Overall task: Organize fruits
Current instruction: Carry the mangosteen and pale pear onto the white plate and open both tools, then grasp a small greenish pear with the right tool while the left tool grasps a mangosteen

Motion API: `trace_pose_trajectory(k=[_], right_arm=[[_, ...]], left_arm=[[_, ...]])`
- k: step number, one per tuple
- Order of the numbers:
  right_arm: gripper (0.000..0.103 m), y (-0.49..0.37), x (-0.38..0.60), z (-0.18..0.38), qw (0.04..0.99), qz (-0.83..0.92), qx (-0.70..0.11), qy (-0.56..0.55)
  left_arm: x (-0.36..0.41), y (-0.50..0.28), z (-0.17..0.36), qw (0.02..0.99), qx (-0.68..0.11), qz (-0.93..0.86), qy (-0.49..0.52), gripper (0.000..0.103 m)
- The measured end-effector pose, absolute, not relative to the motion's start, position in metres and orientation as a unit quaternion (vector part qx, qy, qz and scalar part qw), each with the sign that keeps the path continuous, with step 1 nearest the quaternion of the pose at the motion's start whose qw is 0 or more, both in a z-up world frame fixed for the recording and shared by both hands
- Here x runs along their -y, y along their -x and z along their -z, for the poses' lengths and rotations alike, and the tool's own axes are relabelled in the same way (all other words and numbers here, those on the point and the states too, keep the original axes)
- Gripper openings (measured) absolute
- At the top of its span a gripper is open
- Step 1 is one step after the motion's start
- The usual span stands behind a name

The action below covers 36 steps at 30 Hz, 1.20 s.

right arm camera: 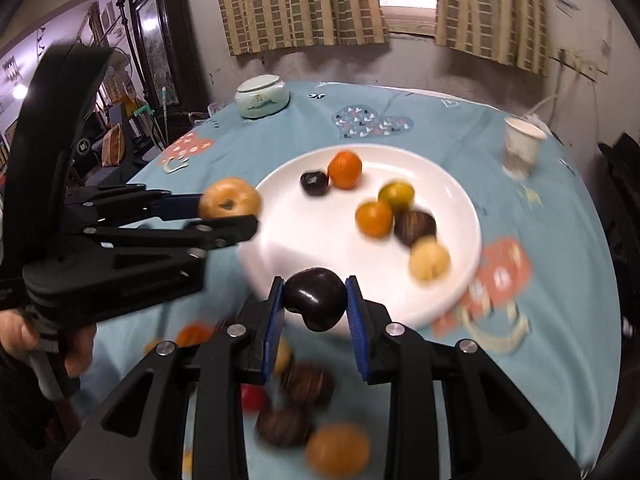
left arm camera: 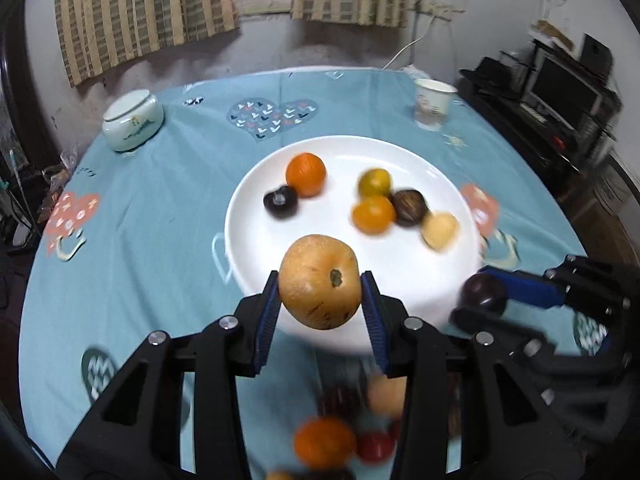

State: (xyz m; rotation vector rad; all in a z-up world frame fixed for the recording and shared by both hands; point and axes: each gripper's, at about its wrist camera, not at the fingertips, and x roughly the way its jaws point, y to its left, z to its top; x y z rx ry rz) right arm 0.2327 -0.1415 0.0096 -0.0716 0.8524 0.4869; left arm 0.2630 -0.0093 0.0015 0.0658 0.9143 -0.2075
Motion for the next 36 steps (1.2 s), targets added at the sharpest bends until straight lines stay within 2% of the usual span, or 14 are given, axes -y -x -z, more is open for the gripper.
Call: trace_pose_trajectory(k=[5, 15, 16, 17, 18, 19, 20, 22, 30, 33, 36], right_arm=[[0.031, -0.285, 0.124, 0.015, 0.869, -0.234, -0.433, 0.055], [0.031, -0.305, 0.127, 0.038, 0.869, -0.21, -0.444, 0.058], [0.034, -0.305, 0.126, 0.038, 0.872, -0.206, -0.439, 0.064], [0.044, -0.306, 0.124, 0.037, 0.877, -0.193, -0.433, 0.076], [0.054, -0.306, 0.123, 0.036, 0.883, -0.179, -0.425, 0.088], [0.068, -0.303, 0.123, 0.032, 0.894, -0.164, -0.406, 0.099], [0.076, -0.302, 0.123, 0.029, 0.901, -0.159, -0.391, 0.105], [0.085, -0.297, 0.122, 0.022, 0.906, -0.154, -0.376, 0.115], [0.091, -0.235, 0.14, -0.026, 0.914, -0.163, -0.355, 0.111], [0.096, -0.19, 0.15, -0.035, 0.917, -0.164, -0.348, 0.104], [0.096, -0.138, 0.156, -0.026, 0.918, -0.158, -0.353, 0.087]], left_arm=[[0.003, -0.314, 0.024, 0.88, -0.469, 0.077, -0.017, 0.041], [0.006, -0.341, 0.048, 0.87, -0.486, 0.085, -0.018, 0.042], [0.007, -0.344, 0.047, 0.869, -0.487, 0.084, -0.016, 0.048], [0.007, -0.345, 0.046, 0.87, -0.486, 0.084, -0.015, 0.068], [0.006, -0.345, 0.043, 0.873, -0.481, 0.081, -0.015, 0.075], [0.004, -0.342, 0.036, 0.88, -0.468, 0.076, -0.016, 0.079], [0.003, -0.34, 0.031, 0.884, -0.46, 0.076, -0.017, 0.08], [0.0, -0.333, 0.019, 0.889, -0.452, 0.075, -0.021, 0.084], [-0.025, -0.246, -0.025, 0.91, -0.408, 0.075, -0.02, 0.093], [-0.028, -0.199, -0.024, 0.915, -0.396, 0.079, -0.013, 0.098], [-0.024, -0.144, -0.007, 0.917, -0.39, 0.079, -0.01, 0.098]])
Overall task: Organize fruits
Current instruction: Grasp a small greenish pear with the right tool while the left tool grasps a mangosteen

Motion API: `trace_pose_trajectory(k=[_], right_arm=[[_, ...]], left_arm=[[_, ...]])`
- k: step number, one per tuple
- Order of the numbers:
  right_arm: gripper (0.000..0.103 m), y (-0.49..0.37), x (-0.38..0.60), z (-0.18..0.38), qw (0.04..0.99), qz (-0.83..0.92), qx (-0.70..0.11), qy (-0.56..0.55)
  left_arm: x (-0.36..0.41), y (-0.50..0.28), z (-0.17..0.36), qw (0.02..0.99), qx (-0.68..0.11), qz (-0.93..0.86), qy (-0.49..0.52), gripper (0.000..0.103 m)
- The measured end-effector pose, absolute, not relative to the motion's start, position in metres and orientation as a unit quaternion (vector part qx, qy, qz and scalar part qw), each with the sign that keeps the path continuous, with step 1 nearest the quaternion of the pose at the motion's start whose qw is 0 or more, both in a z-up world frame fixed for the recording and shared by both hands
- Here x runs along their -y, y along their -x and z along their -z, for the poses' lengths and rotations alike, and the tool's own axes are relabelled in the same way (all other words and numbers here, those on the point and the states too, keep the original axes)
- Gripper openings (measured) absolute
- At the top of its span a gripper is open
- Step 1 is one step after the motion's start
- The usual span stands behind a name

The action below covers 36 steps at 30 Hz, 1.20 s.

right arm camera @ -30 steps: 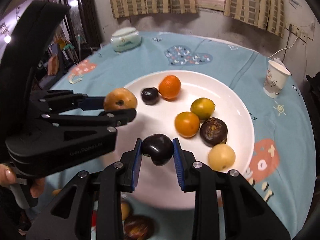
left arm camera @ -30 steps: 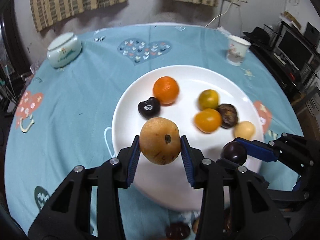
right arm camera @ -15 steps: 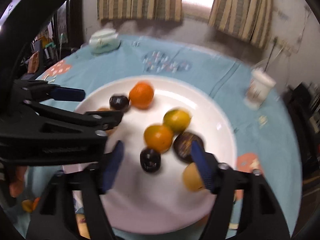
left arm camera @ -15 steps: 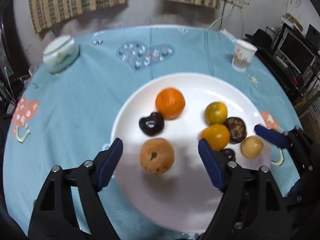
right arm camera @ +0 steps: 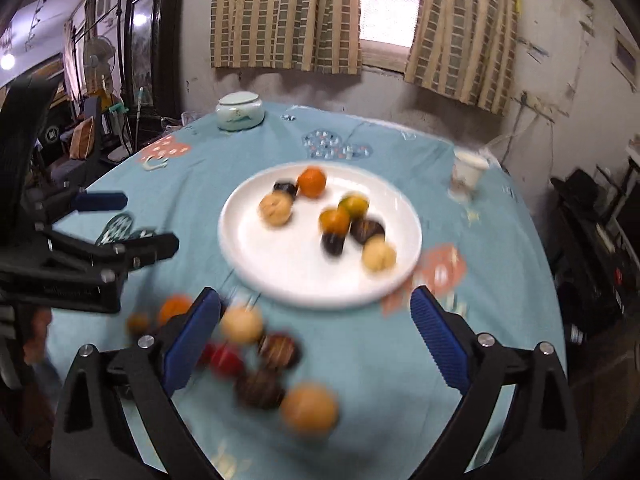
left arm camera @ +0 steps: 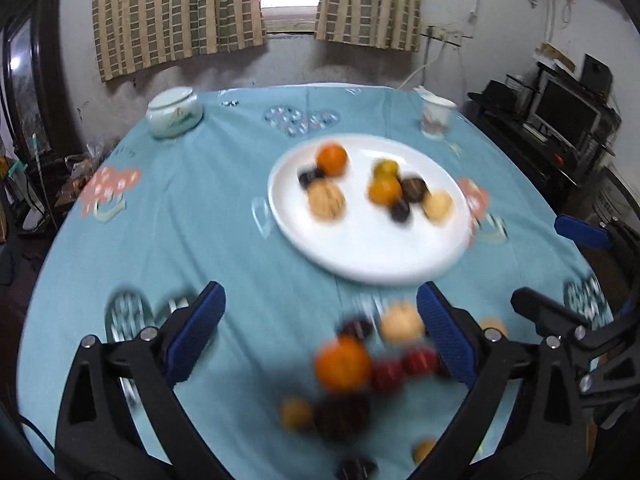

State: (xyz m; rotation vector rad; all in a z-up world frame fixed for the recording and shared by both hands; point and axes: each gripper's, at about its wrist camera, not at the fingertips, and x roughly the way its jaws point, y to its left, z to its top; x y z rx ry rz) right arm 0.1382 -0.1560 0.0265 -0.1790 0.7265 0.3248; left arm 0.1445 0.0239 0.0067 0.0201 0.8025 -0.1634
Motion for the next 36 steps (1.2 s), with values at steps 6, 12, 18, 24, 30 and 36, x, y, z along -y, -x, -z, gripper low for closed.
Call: trace_pose_trajectory(k=[6, 12, 18, 24, 30, 36], right_arm=[[0.096, -0.06, 0.163, 0.009, 0.915, -0.131, -0.379, 0.048], [0.096, -0.042, 0.164, 0.012, 0.911, -0.134, -0.387, 0.042], [0.097, -0.042, 0.159, 0.015, 0.905, -0.152, -0.395, 0.034], [0.06, -0.052, 0.125, 0.045, 0.859, -0.258, -0.442, 0.023], [0.028, -0.068, 0.092, 0.069, 0.844, -0.268, -0.461, 0.063], [0.028, -0.06, 0.114, 0.056, 0.857, -0.241, -0.452, 0.057]], left_arm=[[-0.019, -0.061, 0.032, 0.915, -0.397, 0.073, 0.007, 0.098], [-0.03, -0.042, 0.034, 0.917, -0.393, 0.062, 0.009, 0.098], [-0.038, -0.043, 0.03, 0.919, -0.391, 0.052, 0.013, 0.098], [-0.051, -0.049, 0.039, 0.911, -0.411, 0.044, 0.006, 0.098], [-0.063, -0.053, 0.042, 0.908, -0.418, 0.036, 0.012, 0.098], [-0.045, -0.06, 0.038, 0.907, -0.414, 0.077, 0.014, 0.098]])
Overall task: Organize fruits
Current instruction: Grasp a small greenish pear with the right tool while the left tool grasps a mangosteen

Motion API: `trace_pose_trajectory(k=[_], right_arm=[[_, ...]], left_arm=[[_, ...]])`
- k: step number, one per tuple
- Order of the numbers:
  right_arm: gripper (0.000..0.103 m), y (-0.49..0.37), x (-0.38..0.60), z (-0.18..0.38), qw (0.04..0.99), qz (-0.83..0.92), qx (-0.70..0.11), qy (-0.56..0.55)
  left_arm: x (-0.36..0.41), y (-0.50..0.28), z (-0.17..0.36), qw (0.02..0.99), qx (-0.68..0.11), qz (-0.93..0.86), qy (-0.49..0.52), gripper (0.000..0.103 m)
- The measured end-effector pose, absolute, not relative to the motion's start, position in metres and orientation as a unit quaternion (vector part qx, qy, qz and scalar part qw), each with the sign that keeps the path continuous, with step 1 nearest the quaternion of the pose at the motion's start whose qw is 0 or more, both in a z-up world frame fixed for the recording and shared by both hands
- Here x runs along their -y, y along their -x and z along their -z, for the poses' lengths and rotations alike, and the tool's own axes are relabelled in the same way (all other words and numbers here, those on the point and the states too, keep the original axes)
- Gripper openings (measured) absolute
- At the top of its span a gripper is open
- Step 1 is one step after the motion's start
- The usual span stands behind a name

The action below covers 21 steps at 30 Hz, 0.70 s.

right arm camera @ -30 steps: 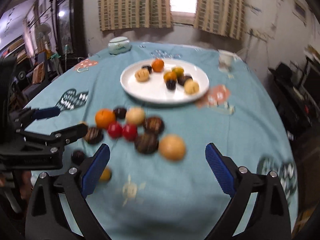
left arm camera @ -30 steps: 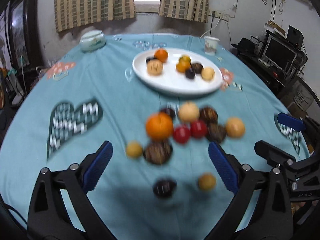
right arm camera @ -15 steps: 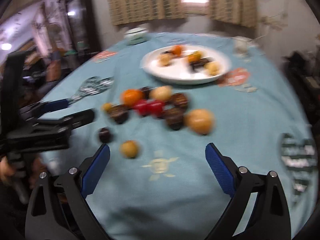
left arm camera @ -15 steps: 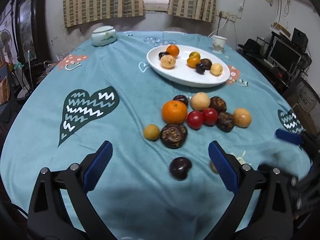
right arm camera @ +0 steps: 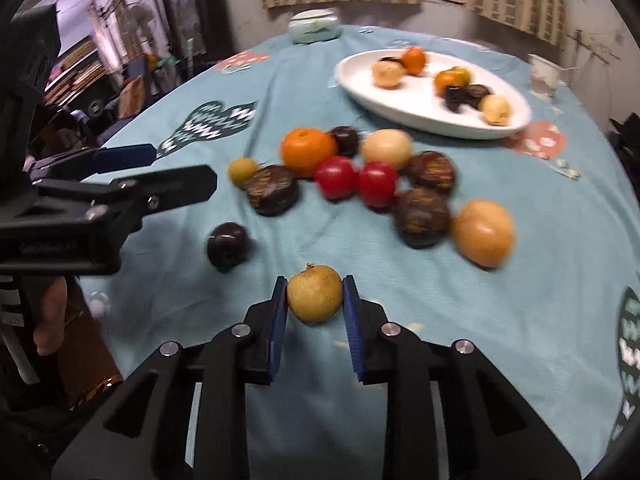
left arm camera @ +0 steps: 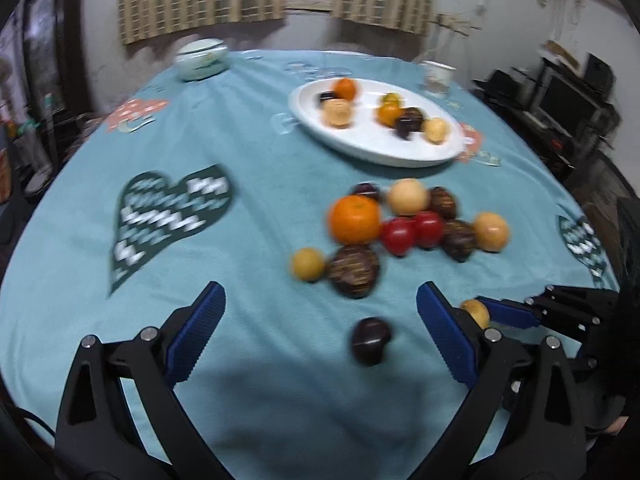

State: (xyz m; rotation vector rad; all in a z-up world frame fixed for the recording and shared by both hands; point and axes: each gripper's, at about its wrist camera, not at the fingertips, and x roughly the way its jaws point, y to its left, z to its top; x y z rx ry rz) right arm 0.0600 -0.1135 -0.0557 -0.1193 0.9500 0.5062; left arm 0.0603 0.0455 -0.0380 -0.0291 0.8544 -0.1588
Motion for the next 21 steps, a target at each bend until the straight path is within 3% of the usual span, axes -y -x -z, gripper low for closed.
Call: trace_pose_trajectory(k=[3, 5, 7, 19, 21], right_arm=[[0.028, -0.059, 0.135, 0.056, 0.859, -0.225, -0.459, 0.031], [0.028, -0.058, 0.148, 0.054, 0.859, -0.22, -0.461, 0.012], [0.028, -0.056, 0.156, 0.053, 0.862, -0.215, -0.459, 0.002], [0.028, -0.057, 0.175, 0.049, 0.863, -0.212, -0.458, -0.033], [0.028, -0.058, 0.174, 0.049, 0.862, -0.214, -0.459, -0.033]], left_arm=[[-0.019, -0.067, 0.041, 0.909, -0.404, 0.1, -0.021, 0.088], [-0.006, -0.077, 0.049, 0.899, -0.419, 0.12, -0.044, 0.056], [-0.002, -0.086, 0.057, 0.89, -0.435, 0.123, -0.055, 0.044], [-0.006, -0.102, 0.076, 0.888, -0.44, 0.098, -0.088, 0.046], [-0.006, -0.103, 0.076, 0.891, -0.437, 0.093, -0.085, 0.04]])
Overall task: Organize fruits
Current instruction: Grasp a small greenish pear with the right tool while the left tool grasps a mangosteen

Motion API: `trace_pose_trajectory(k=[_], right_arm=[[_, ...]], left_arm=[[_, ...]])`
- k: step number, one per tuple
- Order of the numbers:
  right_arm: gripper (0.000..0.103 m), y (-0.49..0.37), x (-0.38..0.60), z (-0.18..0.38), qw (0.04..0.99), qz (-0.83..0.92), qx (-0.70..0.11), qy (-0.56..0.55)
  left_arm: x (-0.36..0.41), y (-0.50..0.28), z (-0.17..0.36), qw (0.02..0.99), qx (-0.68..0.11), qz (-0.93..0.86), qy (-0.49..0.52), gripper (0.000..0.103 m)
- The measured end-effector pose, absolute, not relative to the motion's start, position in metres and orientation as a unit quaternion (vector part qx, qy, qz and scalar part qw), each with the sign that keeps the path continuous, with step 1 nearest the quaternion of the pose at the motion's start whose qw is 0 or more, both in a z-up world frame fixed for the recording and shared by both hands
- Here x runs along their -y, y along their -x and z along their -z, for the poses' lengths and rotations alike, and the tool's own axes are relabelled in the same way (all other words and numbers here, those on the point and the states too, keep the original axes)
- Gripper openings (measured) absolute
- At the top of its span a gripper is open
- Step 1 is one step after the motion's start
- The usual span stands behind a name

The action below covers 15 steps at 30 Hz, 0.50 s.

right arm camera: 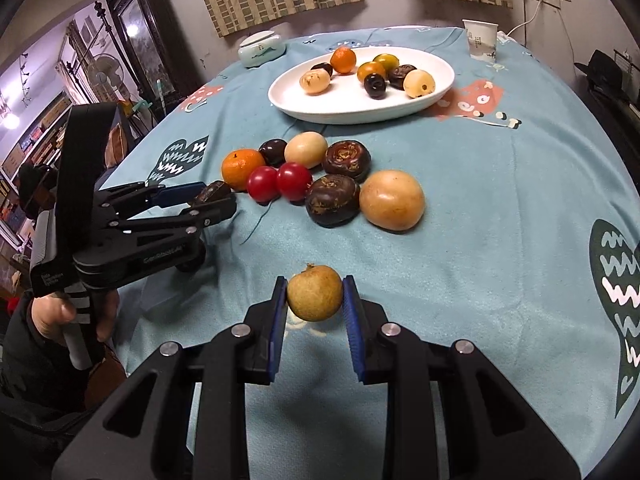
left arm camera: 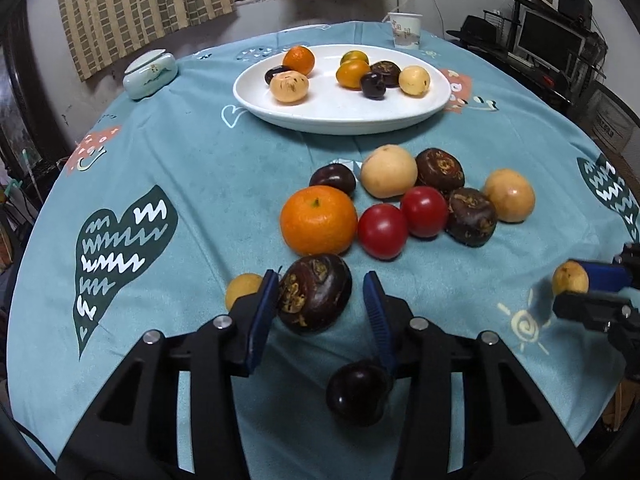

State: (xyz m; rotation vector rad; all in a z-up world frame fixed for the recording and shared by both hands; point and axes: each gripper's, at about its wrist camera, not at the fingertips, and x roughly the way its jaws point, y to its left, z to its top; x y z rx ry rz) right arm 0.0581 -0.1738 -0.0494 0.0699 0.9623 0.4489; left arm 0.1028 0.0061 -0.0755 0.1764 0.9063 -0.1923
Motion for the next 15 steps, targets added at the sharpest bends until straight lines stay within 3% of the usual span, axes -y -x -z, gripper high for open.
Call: trace_pose_trajectory(k=[8, 15], right_arm=[[0.028, -0.056, 0.171, 0.04, 0.867, -0.215, -0.448, -0.033], [0.028, -0.056, 0.166, 0.039, 0.866, -0.215, -0.45, -0.028]], left_arm=[[-0.011, -0.091, 0.064, 0.898, -0.424, 0.101, -0.067, 0.027], [-0.014, -0.086, 0.066, 0.898, -0.421, 0.111, -0.062, 0.028]])
